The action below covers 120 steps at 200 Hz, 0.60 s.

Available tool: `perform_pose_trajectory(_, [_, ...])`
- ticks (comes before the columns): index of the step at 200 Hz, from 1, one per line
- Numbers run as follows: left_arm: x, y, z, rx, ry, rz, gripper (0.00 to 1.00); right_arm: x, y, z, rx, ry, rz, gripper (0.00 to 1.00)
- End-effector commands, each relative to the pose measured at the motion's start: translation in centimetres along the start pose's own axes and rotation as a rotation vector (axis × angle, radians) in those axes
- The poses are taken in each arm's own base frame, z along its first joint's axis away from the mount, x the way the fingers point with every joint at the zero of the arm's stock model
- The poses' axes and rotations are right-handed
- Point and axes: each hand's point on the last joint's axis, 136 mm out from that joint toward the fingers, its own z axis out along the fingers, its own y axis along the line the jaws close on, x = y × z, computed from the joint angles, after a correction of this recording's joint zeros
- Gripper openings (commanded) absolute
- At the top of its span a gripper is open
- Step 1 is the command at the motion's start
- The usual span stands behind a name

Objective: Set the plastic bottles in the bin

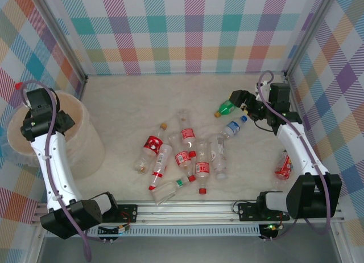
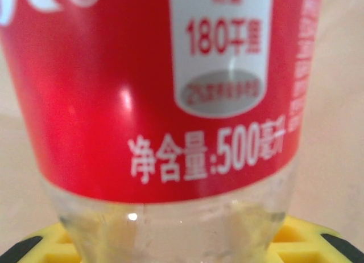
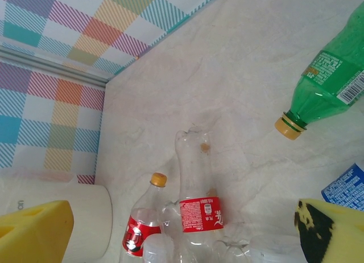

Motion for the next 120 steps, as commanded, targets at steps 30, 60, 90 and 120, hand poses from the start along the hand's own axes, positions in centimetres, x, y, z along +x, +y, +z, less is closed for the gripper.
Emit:
perform_pose_trajectory(30, [5.1, -1.7, 2.1, 0.117, 0.125, 0.035, 0.16, -0.5, 0.4, 0.4, -0.010, 0.001, -0.030, 0.99])
perform_pose_trajectory(60, [7.1, -5.1, 3.5, 0.292, 0.216, 0.005, 0.14, -0.6, 0.2, 0.5, -0.001, 0.000, -0.026, 0.99])
perform_pose_trajectory(90, [7.9, -8.1, 4.2, 0.433, 0.260, -0.003, 0.13, -0.6, 0.0, 0.4, 0.010, -0.004, -0.027, 0.99])
perform_pose_trajectory(120, [7.8, -9.1, 4.5, 0.466, 0.258, 0.021, 0.13, -0.6, -0.1, 0.5, 0.012, -0.003, -0.025, 0.99])
